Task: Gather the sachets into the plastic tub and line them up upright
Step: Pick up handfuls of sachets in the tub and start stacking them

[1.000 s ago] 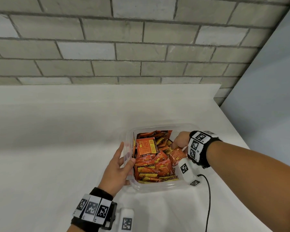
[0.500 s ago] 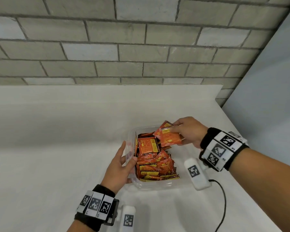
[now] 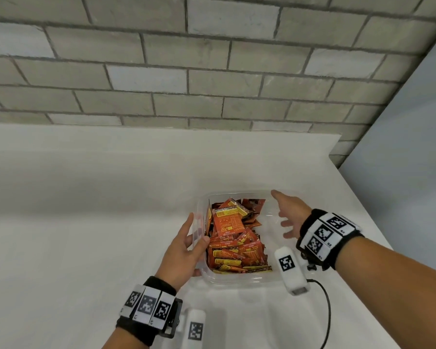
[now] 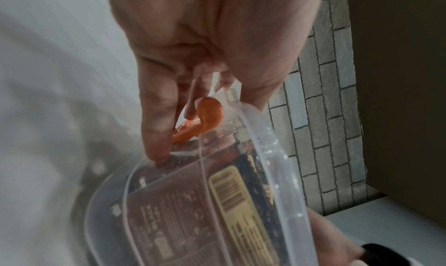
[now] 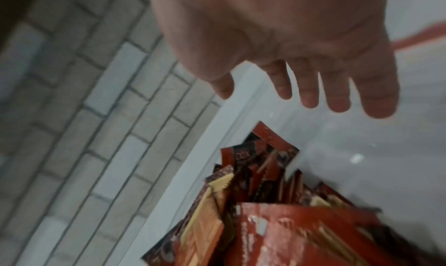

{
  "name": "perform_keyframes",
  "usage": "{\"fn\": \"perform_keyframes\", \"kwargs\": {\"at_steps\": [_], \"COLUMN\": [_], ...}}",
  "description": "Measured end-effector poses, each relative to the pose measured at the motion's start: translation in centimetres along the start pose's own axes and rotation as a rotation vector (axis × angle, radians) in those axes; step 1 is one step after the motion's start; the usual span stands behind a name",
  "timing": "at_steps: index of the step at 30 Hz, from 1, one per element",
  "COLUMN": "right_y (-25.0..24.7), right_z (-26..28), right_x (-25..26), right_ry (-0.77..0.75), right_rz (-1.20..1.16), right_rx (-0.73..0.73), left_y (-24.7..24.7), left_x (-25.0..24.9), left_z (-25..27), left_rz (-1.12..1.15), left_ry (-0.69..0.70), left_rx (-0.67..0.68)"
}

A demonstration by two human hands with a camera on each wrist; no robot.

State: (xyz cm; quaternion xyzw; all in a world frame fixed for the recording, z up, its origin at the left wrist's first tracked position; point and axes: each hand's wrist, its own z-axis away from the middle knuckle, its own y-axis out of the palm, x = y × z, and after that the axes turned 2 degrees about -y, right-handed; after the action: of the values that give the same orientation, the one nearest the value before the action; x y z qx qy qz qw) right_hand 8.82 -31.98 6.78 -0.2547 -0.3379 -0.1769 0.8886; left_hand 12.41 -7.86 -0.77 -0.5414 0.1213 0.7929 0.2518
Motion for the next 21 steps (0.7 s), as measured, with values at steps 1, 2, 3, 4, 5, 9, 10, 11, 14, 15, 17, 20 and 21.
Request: {"fn": "perform_keyframes", "kwargs": {"at_steps": [1, 2, 3, 4, 5, 9, 10, 11, 14, 15, 17, 20, 21], "right_y": [0.2, 0.6, 1.1, 1.7, 2.4, 4.9, 5.4, 5.9, 6.9, 7.2, 7.1, 5.8, 4.9], "right_z": [0.0, -0.2, -0.4, -0.6, -0.6, -1.8, -2.6, -2.9, -4.0, -4.1, -2.3, 1.1, 1.5], "right_x": [-0.2, -0.3, -0.4, -0.4, -0.3, -0.4, -0.7, -0.8, -1.0, -0.9, -0.2, 1.0, 1.1], "right_ry": [0.047, 0.062, 0.066, 0.058, 0.057, 0.021, 0.019, 0.007, -0.029, -0.023, -0.014, 0.019, 0.022], "right_rz": [-0.006, -0.012, -0.014, -0.017, -0.024, -0.012, -0.007, 0.006, 0.052, 0.05, 0.035, 0.007, 0.027], "right_rx": [0.037, 0.074, 0.107, 0.144, 0.183, 0.238, 0.254, 0.267, 0.289, 0.312, 0.321, 0.314, 0.301], "left_y": [0.0, 0.0, 0.0, 0.0, 0.0, -0.1, -0.1, 0.0, 0.1, 0.1, 0.1, 0.0, 0.0], "left_x": [0.0, -0.1, -0.1, -0.2, -0.2, -0.2, -0.2, -0.2, -0.2, -0.2, -0.2, -0.1, -0.2], "left_z": [0.0, 0.0, 0.0, -0.1, -0.1, -0.1, -0.1, -0.1, -0.1, -0.1, -0.2, -0.2, -0.3], "left_rz": [0.003, 0.004, 0.004, 0.003, 0.001, 0.008, 0.012, 0.016, 0.022, 0.019, 0.009, 0.001, 0.002], "left_ry": [0.0, 0.0, -0.001, -0.002, -0.003, -0.003, -0.002, -0.002, -0.006, -0.005, 0.0, -0.002, -0.001], "left_rx": [0.001, 0.001, 0.002, 0.002, -0.002, -0.011, -0.012, -0.014, -0.019, -0.023, -0.026, -0.018, -0.015]}}
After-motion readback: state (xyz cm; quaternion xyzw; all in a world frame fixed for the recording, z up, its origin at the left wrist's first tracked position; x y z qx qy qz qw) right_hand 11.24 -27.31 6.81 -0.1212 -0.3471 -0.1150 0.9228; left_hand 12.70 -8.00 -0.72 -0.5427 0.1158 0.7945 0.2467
